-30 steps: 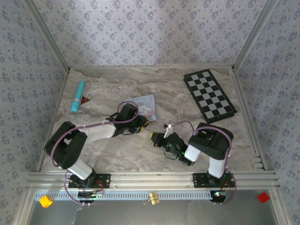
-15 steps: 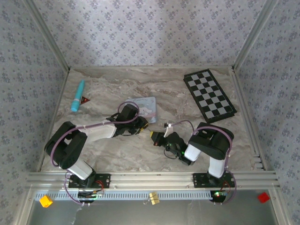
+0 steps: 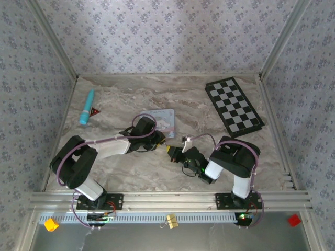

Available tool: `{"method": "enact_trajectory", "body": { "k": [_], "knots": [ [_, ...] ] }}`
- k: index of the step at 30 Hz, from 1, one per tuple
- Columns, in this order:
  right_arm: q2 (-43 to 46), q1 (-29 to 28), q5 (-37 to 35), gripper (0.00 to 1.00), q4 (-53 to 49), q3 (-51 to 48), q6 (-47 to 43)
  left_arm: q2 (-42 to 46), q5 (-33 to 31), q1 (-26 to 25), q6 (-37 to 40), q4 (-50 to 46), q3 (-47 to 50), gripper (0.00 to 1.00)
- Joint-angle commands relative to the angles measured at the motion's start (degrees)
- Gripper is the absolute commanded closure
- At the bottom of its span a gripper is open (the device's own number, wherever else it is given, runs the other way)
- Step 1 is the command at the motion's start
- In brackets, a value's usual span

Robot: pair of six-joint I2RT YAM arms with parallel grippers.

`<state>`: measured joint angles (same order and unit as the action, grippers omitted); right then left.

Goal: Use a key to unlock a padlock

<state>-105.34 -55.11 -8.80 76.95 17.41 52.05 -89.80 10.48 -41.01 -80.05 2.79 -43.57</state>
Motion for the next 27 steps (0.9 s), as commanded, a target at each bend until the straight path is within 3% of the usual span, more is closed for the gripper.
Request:
{"method": "enact_trajectory", "body": {
  "k": [1,27],
  "knots": [
    [-0.99,-0.09,-0.78,1.0,0.7,0.96,0.1,-0.52,2.11,-0.8,-1.97,-1.91,-1.12,0.87],
    [-0.92,-0.06,-0.94,1.0,2.32,-0.01,0.63,-1.01,-0.3,-1.0,-1.25,-2.87,-0.02,0.87]
  ]
}}
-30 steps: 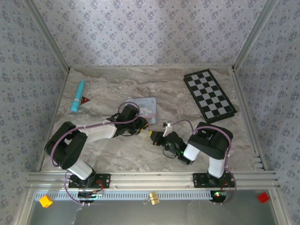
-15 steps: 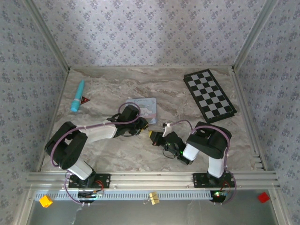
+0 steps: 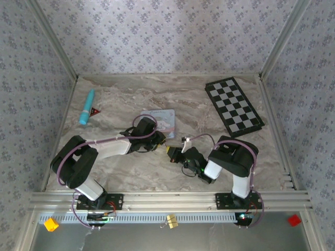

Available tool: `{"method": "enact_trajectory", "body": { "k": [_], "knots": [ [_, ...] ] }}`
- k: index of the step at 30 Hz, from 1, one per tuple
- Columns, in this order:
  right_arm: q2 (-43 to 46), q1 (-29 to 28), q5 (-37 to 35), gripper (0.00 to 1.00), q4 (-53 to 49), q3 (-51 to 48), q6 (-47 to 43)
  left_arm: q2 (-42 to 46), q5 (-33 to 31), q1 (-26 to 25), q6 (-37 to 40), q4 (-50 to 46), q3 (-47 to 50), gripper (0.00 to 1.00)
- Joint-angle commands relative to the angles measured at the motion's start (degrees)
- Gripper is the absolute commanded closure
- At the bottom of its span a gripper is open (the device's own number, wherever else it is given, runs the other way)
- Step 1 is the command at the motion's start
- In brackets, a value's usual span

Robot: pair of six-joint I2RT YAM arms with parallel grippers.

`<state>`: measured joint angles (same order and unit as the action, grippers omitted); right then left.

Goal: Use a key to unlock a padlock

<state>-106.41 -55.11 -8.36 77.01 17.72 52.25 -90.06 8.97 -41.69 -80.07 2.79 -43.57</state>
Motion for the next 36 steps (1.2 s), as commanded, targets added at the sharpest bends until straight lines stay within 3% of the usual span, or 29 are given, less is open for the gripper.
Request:
{"method": "enact_trajectory", "body": {
  "k": [1,36],
  "knots": [
    [0.15,0.0,-1.4,1.0,2.26,-0.18,0.4,-0.69,1.2,-0.4,-1.14,-2.96,-0.11,0.87],
    [1.6,0.31,-1.61,1.0,1.73,-0.3,-0.04,-0.64,1.42,-0.69,-1.05,-3.14,0.35,0.88]
  ]
}}
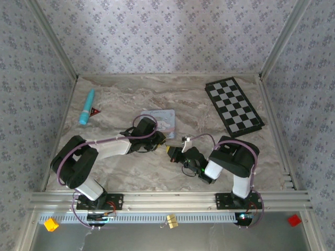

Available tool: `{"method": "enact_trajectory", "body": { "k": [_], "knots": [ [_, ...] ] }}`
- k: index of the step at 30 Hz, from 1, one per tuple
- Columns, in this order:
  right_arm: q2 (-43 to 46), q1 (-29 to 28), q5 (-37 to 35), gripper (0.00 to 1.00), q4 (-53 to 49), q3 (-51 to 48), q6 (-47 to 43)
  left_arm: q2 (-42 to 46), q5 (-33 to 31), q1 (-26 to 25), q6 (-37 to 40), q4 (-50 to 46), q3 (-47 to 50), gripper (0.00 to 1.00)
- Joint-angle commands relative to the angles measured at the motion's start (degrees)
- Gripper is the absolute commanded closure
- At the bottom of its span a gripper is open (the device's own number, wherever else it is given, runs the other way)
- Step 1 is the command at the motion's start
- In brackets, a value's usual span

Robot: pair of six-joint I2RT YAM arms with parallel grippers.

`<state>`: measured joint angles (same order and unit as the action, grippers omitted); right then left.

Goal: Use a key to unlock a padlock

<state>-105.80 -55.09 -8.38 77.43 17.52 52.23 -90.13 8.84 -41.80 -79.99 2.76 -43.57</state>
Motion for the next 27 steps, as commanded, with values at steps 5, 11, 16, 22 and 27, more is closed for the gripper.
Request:
{"method": "enact_trajectory", "body": {
  "k": [5,11,16,22,27],
  "knots": [
    [1.03,0.51,-1.77,1.0,1.07,0.1,0.06,-0.49,2.01,-0.76,-1.38,-2.85,0.24,0.88],
    [0.52,0.63,-2.26,1.0,1.62,0.32,0.52,0.39,2.0,-1.66,-2.31,-3.1,-0.02,0.88],
    [0.41,1.08,-1.39,1.0,2.2,1.11,0.97,0.56,2.94,-2.27,-3.79,-1.27,0.34,0.88],
    [0.88,1.77,0.03,1.0,2.46,1.46,0.89,0.72,3.5,-2.88,-4.55,-0.94,-0.02,0.89],
    [2.37,3.73,5.38,1.0,2.46,2.14,-0.79,1.79,3.82,-4.35,-6.18,0.91,0.24,0.91]
  ]
}}
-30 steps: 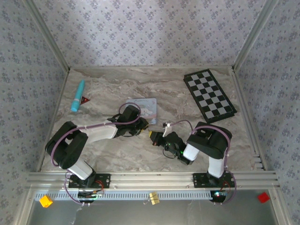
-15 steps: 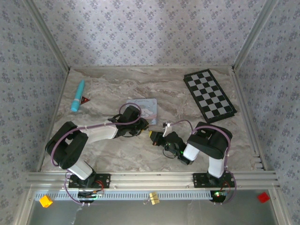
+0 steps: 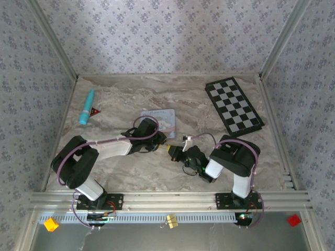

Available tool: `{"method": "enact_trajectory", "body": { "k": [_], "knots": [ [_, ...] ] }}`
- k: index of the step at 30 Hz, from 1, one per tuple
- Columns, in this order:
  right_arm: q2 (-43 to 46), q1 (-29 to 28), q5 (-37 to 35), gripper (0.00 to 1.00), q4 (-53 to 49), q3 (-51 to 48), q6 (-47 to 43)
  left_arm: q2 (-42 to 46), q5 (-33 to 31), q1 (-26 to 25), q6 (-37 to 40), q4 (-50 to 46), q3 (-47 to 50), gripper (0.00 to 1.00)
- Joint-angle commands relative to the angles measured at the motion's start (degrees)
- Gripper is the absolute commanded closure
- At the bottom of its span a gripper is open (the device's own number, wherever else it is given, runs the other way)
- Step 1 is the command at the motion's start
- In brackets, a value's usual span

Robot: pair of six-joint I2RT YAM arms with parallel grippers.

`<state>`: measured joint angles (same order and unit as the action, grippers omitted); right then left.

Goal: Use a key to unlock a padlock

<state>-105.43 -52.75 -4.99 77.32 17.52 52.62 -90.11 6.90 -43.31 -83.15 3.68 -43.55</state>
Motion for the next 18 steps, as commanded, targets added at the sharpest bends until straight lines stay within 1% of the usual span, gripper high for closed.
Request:
{"method": "enact_trajectory", "body": {
  "k": [1,5,12,18],
  "knots": [
    [2.46,2.03,3.65,1.0,2.57,2.37,-1.92,1.91,5.76,-2.9,-2.79,-0.74,-0.08,0.91],
    [3.49,3.07,7.91,1.0,2.57,3.21,-4.01,2.3,5.85,-2.84,-3.98,0.98,0.91,0.91],
    [5.25,3.53,10.04,1.0,2.61,3.26,-6.08,2.74,6.11,-2.9,-4.38,1.5,1.19,0.91],
    [5.66,2.84,11.33,1.0,2.57,4.35,-7.94,2.93,6.42,-3.21,-4.68,2.0,0.93,0.91]
  ]
}}
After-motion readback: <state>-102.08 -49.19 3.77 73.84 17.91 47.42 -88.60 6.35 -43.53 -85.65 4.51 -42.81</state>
